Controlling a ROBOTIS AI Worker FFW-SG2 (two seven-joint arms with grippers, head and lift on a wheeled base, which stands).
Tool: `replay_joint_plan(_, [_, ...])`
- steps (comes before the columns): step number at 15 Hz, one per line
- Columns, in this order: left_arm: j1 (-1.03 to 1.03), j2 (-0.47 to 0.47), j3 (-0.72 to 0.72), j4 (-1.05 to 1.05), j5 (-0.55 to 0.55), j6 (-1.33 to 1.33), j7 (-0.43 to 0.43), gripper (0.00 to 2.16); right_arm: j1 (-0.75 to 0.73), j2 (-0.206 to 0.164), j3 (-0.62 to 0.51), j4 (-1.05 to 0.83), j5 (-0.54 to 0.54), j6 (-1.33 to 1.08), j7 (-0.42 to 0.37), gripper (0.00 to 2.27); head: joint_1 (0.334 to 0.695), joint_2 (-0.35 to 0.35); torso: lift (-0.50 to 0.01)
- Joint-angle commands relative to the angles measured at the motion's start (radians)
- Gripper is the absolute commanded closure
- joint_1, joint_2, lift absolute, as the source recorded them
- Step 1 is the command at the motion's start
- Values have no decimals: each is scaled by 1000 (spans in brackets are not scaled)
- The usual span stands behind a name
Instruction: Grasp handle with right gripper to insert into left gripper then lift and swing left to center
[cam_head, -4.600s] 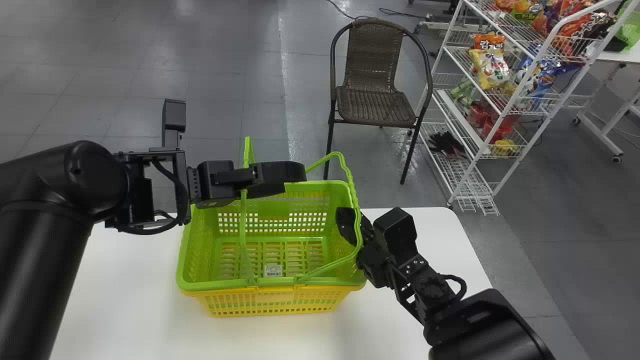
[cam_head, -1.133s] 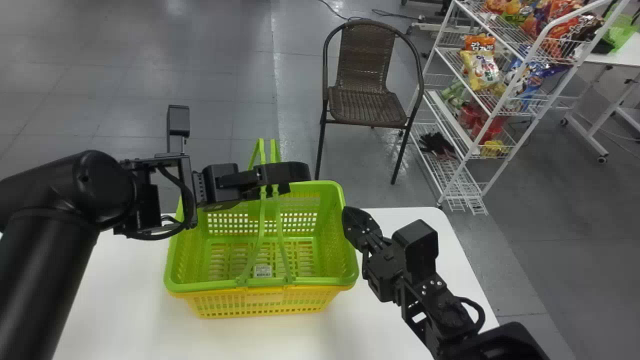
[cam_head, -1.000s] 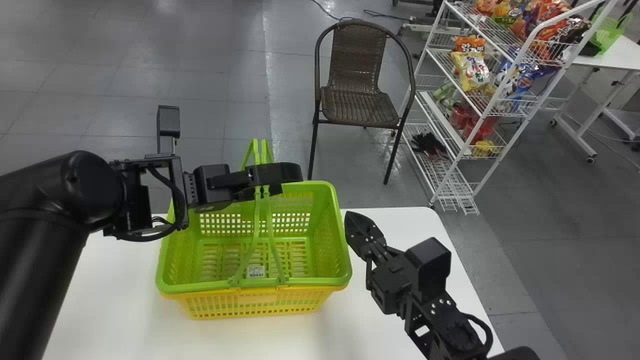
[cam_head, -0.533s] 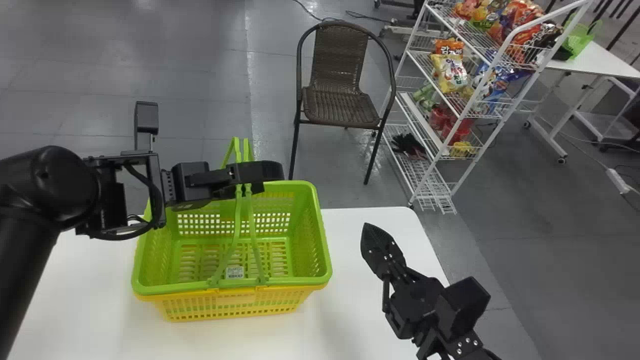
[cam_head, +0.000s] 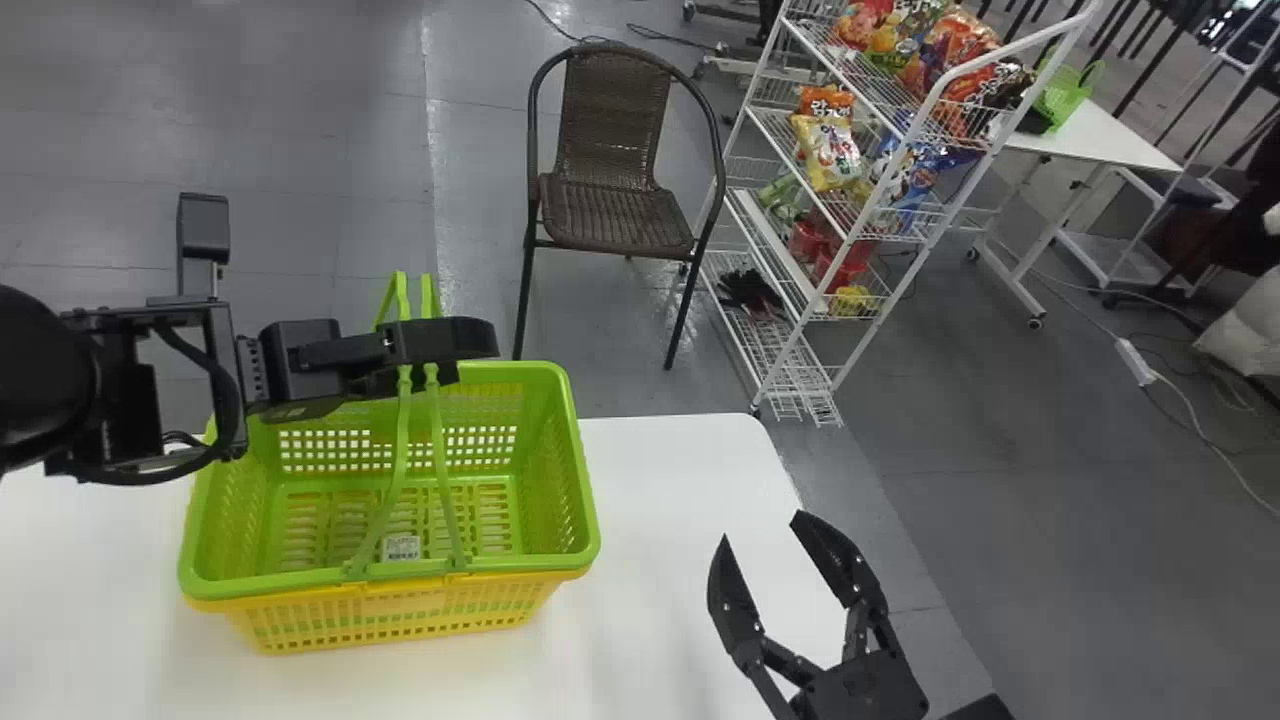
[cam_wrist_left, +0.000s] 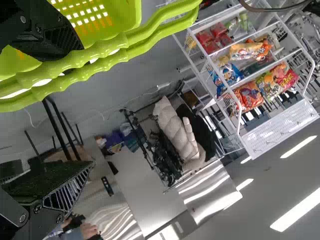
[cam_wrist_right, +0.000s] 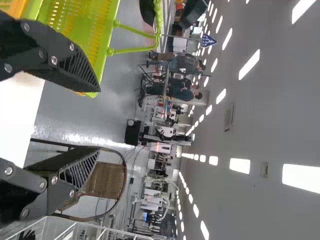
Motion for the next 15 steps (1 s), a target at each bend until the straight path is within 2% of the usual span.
replay_joint_plan(1, [-10,-3,3,-1,9,19,2,211,7,6,-12,63,-8,-62,0,167,695,-350,0])
replay_joint_plan(6, [-39,-3,15,-1,41,80,9,211,7,17,-31,130,-17,-117,14,167,695,-350,0])
replay_joint_plan(13, [-67,-2,41,56,159,111,2,208,7,20,-31,146,-20,-120,18,167,695,-350,0])
replay_joint_plan(15, [-73,-2,44,57,162,117,2,208,7,21,-31,146,-20,-120,18,167,695,-350,0])
